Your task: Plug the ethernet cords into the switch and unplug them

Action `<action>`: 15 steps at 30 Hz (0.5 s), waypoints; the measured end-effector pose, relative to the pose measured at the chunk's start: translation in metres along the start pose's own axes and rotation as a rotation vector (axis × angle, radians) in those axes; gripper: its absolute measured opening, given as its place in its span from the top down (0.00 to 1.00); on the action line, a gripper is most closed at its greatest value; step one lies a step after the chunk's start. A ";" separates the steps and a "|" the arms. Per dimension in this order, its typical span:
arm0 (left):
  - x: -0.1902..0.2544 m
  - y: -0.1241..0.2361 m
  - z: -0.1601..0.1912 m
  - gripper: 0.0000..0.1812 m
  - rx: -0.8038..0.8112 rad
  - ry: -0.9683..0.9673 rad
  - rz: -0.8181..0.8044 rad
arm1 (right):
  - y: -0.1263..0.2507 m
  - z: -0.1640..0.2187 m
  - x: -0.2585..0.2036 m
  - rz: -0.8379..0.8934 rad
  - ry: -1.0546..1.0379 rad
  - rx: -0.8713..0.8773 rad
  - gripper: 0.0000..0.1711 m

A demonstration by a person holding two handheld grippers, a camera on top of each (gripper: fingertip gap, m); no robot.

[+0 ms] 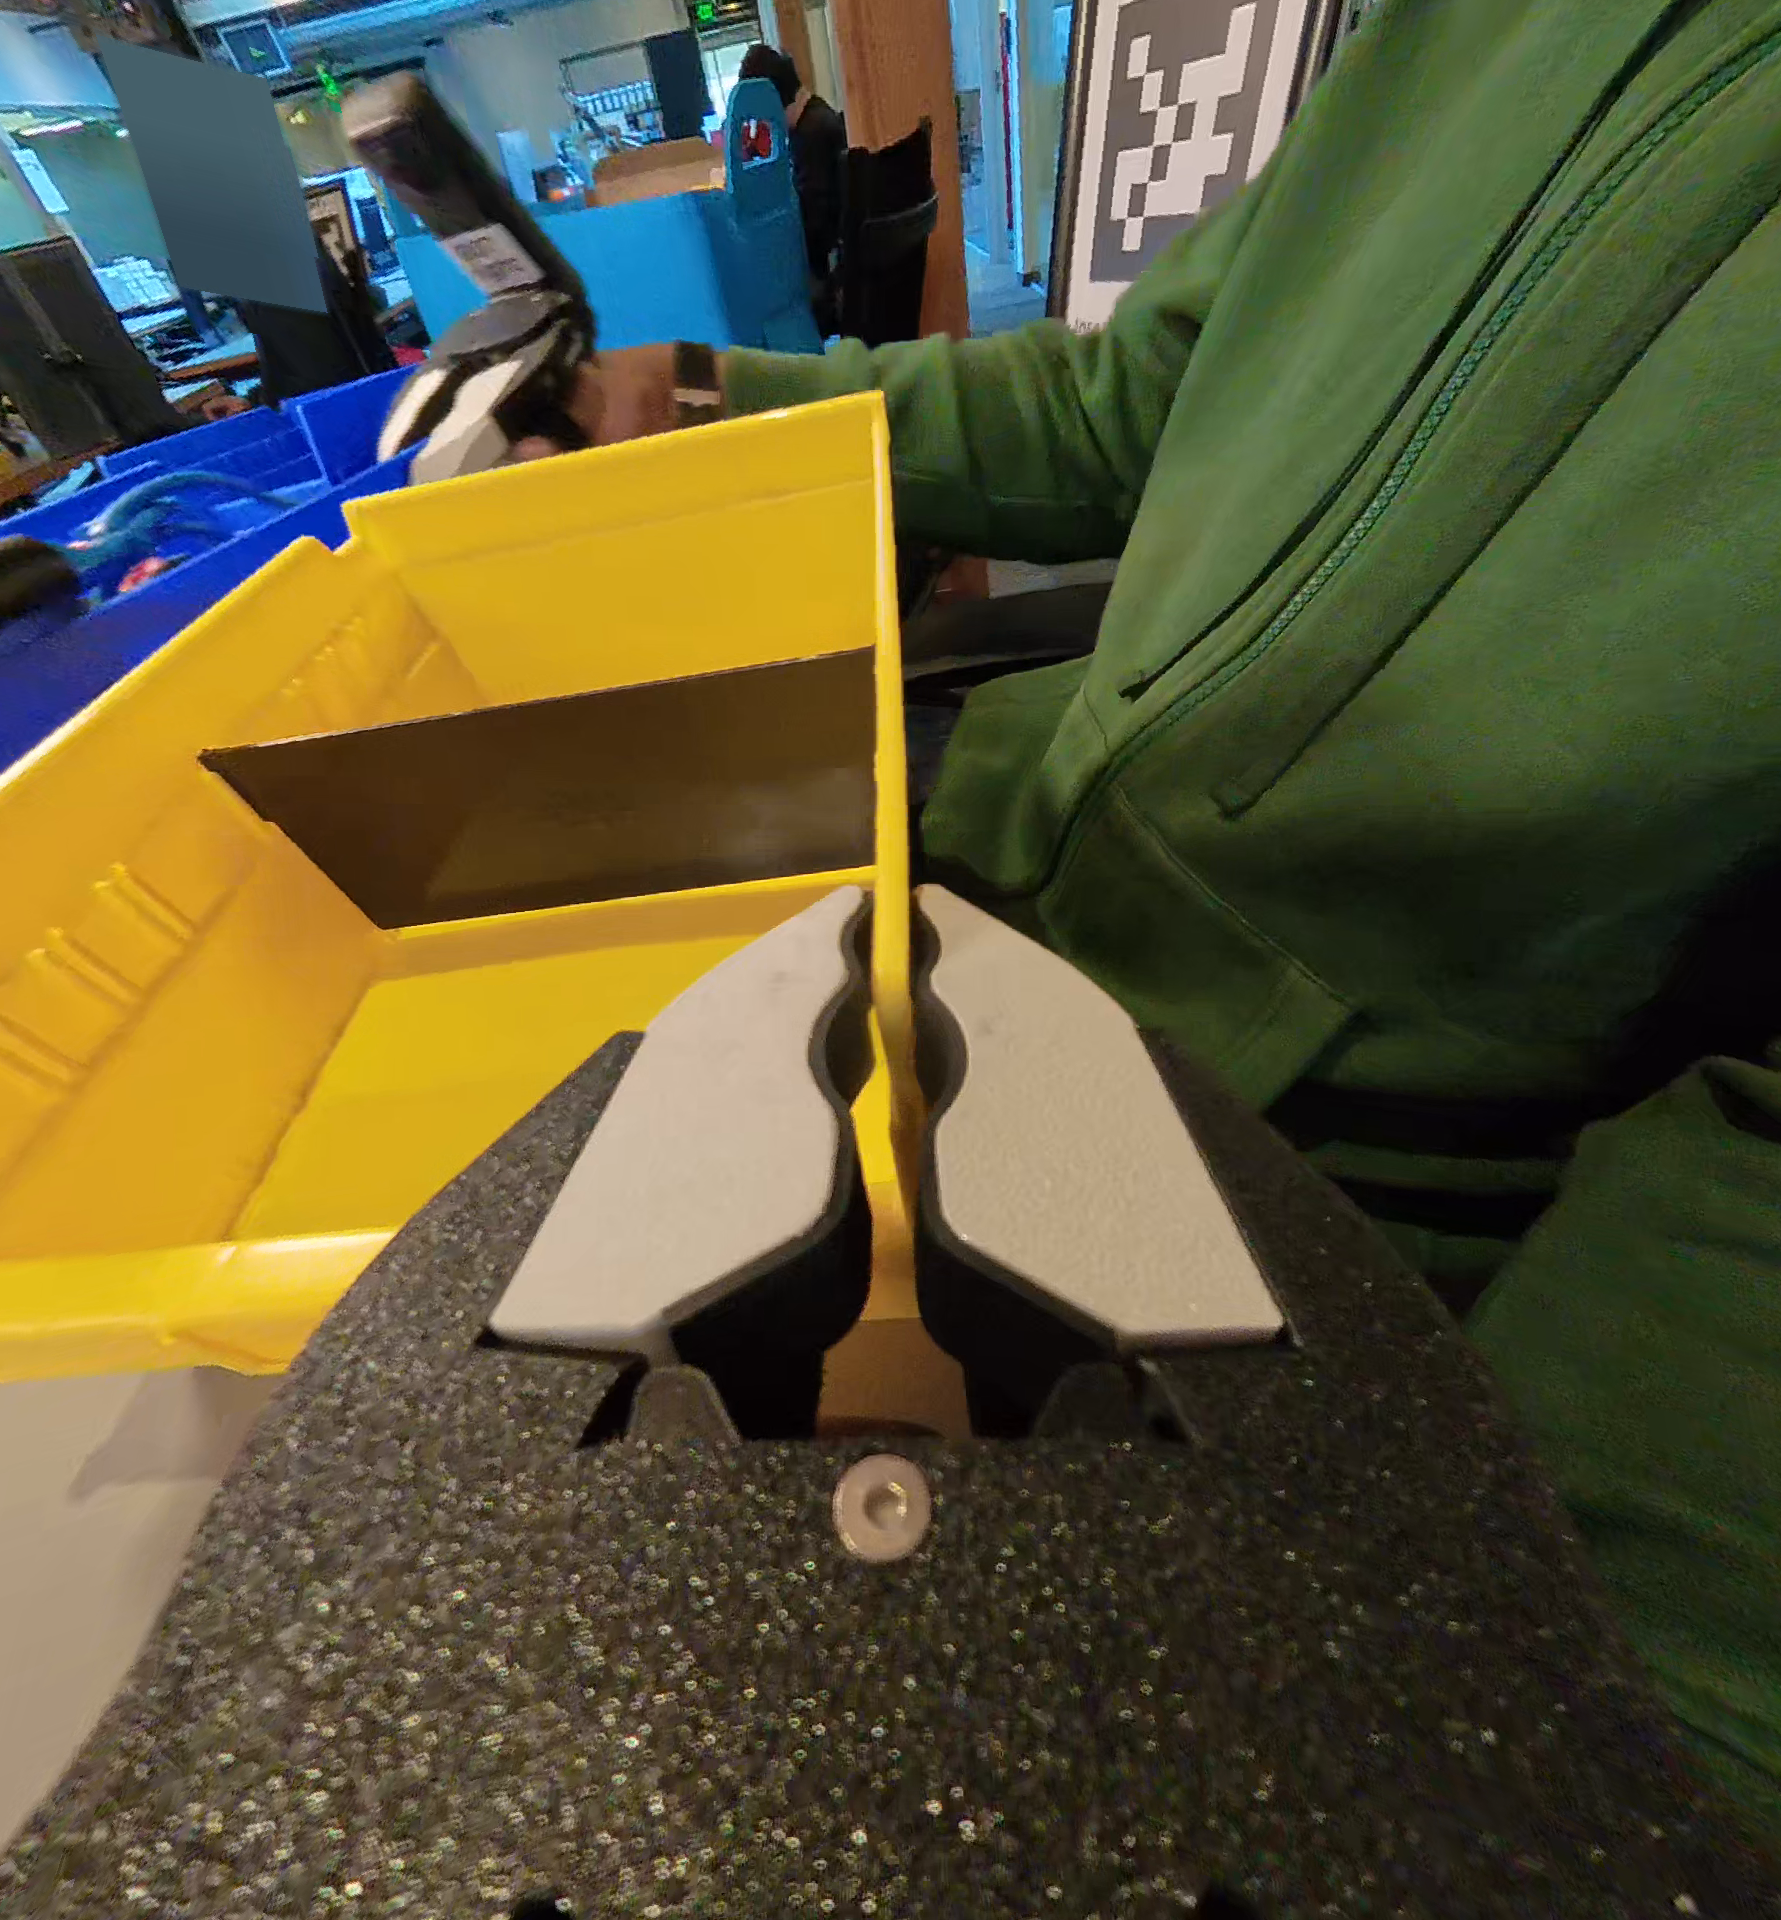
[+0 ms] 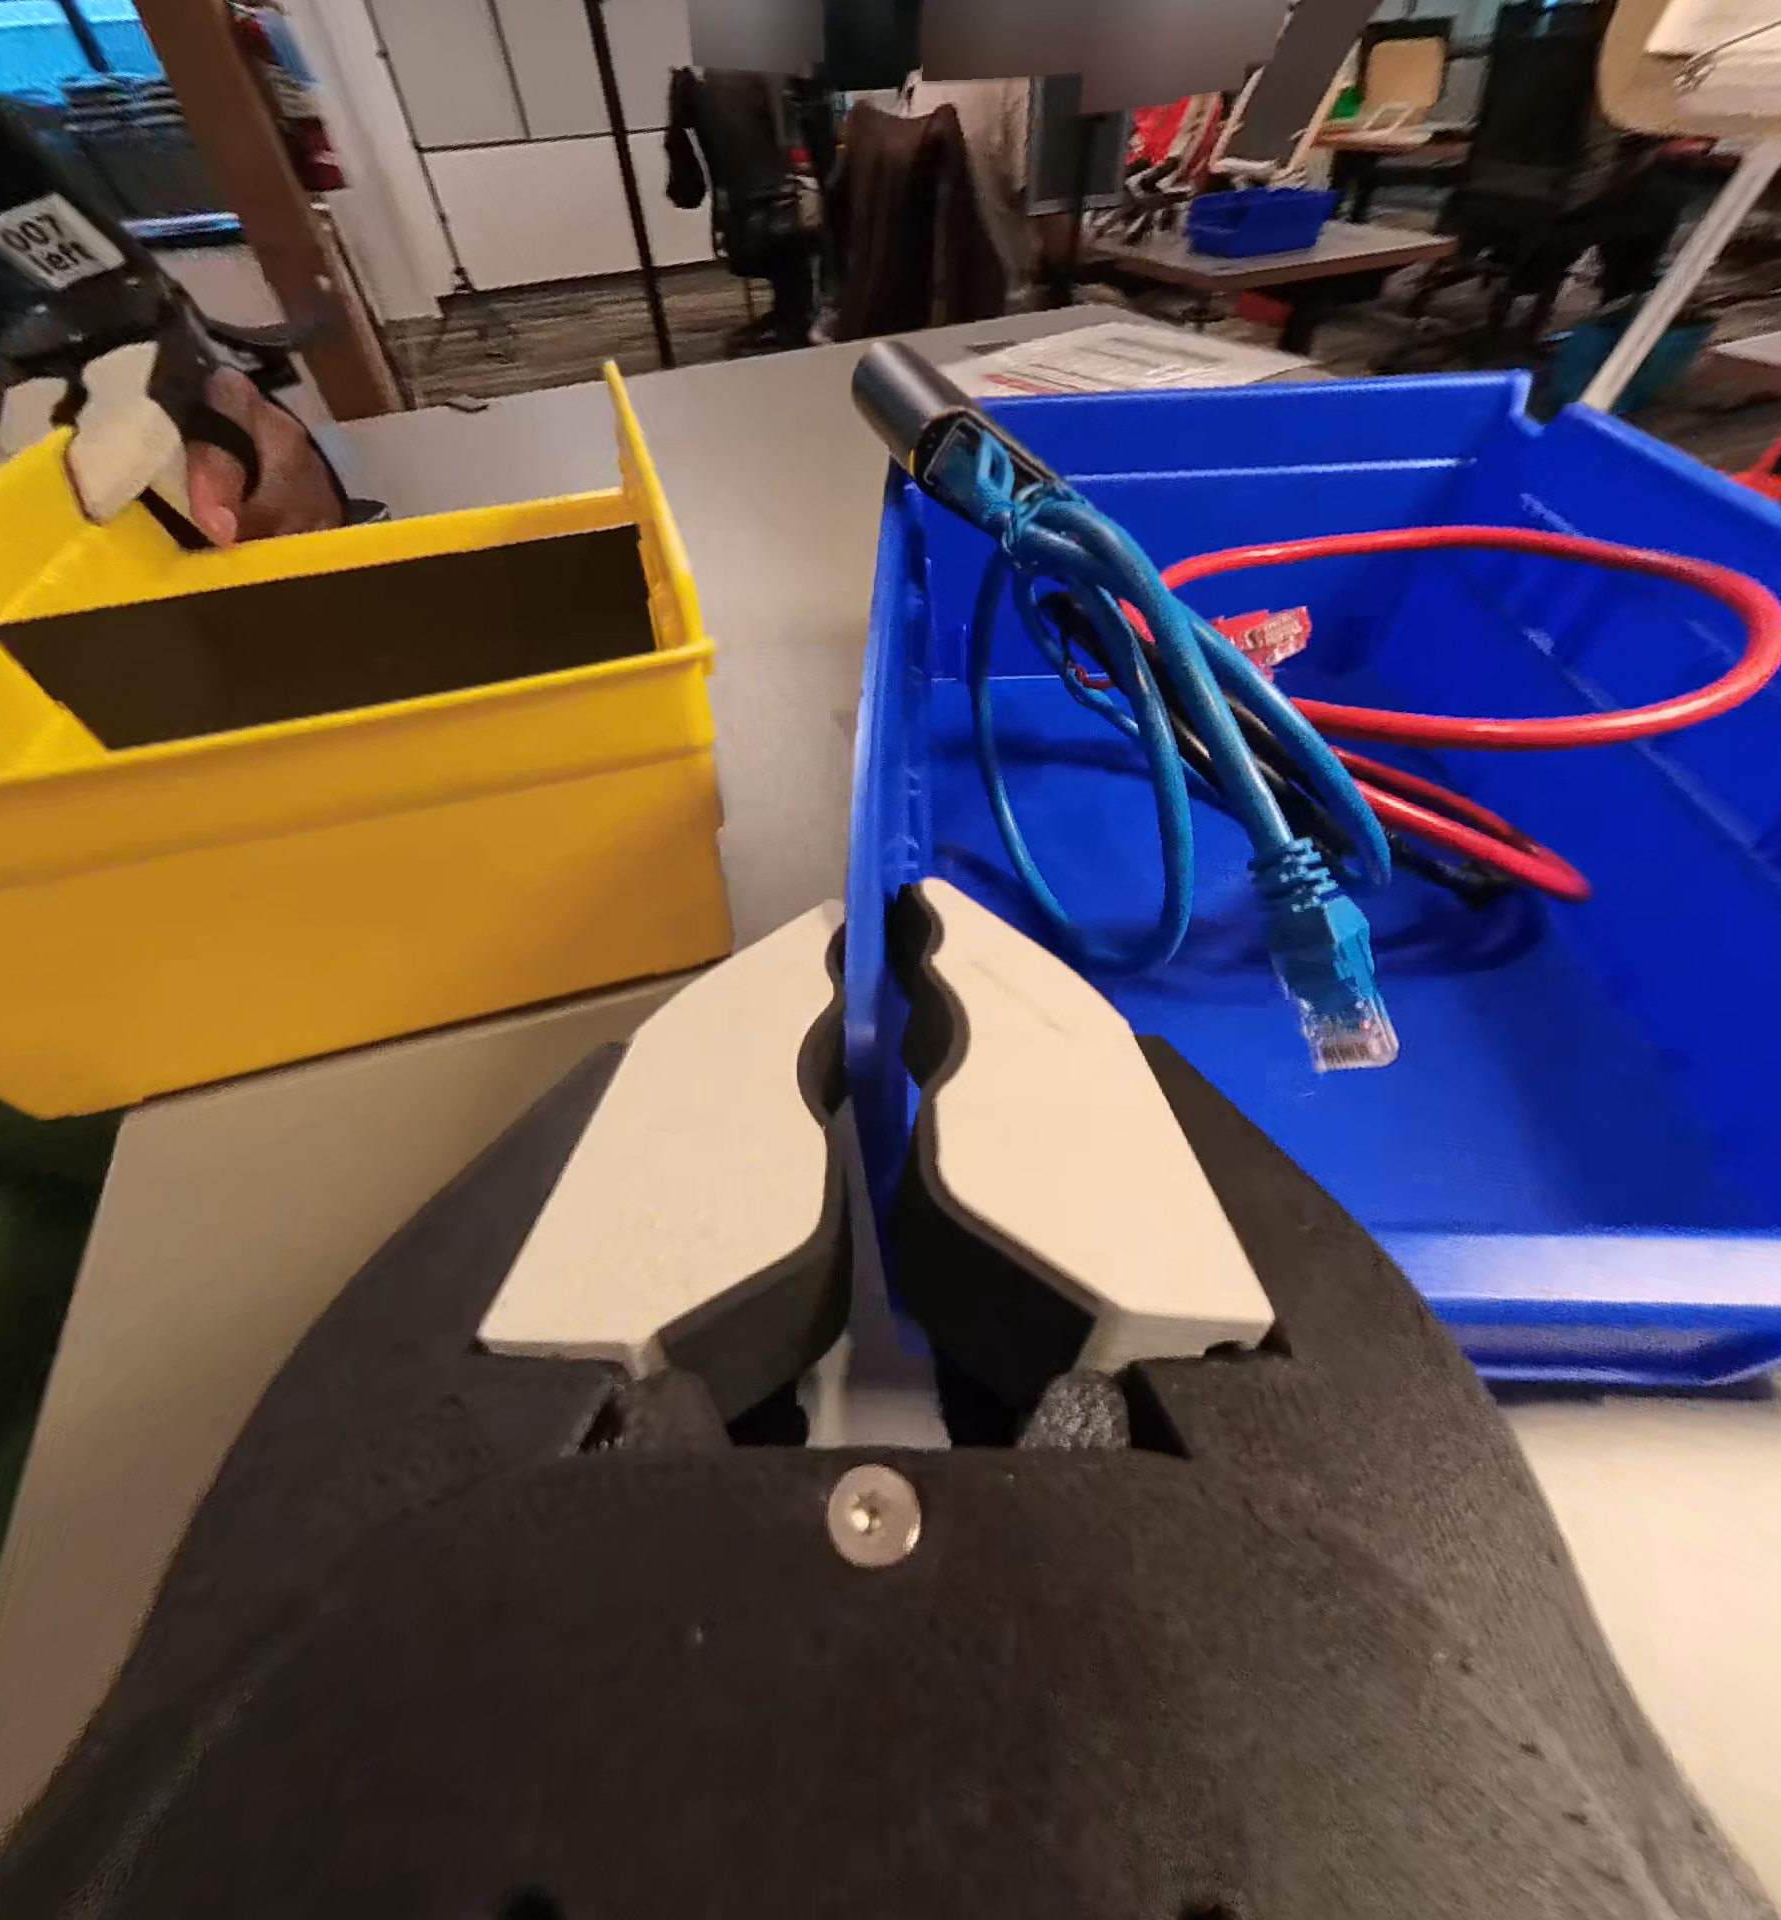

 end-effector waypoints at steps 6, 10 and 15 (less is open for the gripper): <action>0.004 -0.018 -0.004 0.98 -0.007 0.006 0.004 | -0.053 -0.014 0.025 -0.132 0.021 0.004 0.96; 0.003 -0.029 -0.007 0.98 -0.006 0.009 0.012 | -0.092 -0.025 0.027 -0.215 0.042 0.005 0.96; 0.002 -0.042 -0.010 0.98 -0.008 0.020 0.000 | -0.134 -0.036 0.020 -0.295 0.067 0.010 0.96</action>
Point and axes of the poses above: each gripper's, where its closed fingertips meet, y back along the fingers, z out of its underside, x = y × z across the jaws, the point moved 4 cm from there along y, back along the fingers, and after that the axes turned 2 degrees about y, right-handed, at the moved point
